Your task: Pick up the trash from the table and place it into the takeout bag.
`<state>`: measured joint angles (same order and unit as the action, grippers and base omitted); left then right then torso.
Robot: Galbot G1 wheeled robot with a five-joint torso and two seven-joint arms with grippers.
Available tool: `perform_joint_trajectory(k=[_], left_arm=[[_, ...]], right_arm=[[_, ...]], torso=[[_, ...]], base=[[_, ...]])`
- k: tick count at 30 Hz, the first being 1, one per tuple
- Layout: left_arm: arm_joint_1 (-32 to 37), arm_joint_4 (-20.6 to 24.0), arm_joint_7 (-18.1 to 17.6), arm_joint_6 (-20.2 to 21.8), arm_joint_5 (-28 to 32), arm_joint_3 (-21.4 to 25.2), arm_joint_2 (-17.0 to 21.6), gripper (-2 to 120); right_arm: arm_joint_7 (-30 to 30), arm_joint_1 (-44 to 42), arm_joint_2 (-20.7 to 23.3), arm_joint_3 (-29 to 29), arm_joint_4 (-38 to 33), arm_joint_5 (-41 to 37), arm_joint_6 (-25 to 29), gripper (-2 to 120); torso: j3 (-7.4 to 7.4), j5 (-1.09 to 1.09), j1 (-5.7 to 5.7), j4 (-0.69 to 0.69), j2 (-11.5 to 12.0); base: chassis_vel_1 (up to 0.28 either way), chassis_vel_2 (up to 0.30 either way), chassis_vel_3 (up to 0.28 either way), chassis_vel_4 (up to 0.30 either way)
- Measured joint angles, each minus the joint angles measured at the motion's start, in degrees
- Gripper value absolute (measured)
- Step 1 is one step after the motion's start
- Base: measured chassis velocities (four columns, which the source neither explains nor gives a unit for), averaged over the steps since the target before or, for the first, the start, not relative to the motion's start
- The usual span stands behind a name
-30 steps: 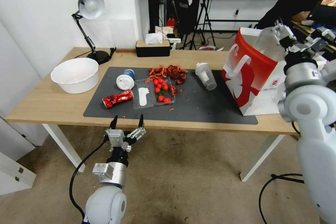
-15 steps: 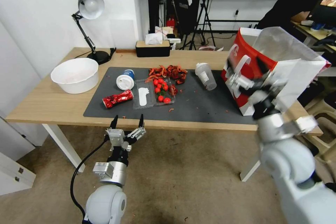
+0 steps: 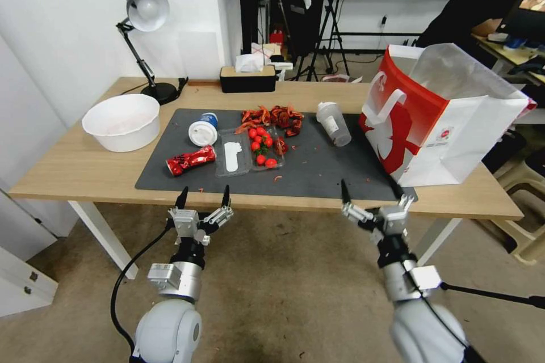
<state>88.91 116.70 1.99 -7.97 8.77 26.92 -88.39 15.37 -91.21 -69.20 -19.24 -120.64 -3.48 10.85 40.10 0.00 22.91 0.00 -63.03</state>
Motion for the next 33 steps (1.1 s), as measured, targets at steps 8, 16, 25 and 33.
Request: perform_joint_trajectory(k=[8, 16, 25, 33], left_arm=[[0.35, 0.04, -0.04, -0.35, 0.02, 0.26, 0.34, 100], [0.45, 0.16, -0.08, -0.38, 0.01, 0.33, 0.48, 100], [0.45, 0.21, -0.11, -0.38, -0.02, 0.32, 0.42, 100], [0.60, 0.67, -0.10, -0.42, -0.12, 0.12, -0.08, 100]], right_arm=[[3.07, -0.58, -1.39, 1.27, 1.21, -0.05, 0.82, 100], [3.91, -0.58, -2.11, 1.58, 2.05, -0.45, 1.32, 100], [4.72, 5.28, -1.96, 2.80, 1.54, -6.71, -1.76, 100], [5.29, 16.75, 0.34, 2.88, 3.14, -18.13, -9.71, 100]], torso=[[0.01, 0.00, 0.00, 0.00, 0.01], [0.01, 0.00, 0.01, 0.00, 0.00], [0.01, 0.00, 0.01, 0.00, 0.01], [0.01, 0.02, 0.01, 0.00, 0.01]], base=[[0.000, 0.000, 0.000, 0.000], [0.000, 0.000, 0.000, 0.000], [0.000, 0.000, 0.000, 0.000], [0.000, 0.000, 0.000, 0.000]])
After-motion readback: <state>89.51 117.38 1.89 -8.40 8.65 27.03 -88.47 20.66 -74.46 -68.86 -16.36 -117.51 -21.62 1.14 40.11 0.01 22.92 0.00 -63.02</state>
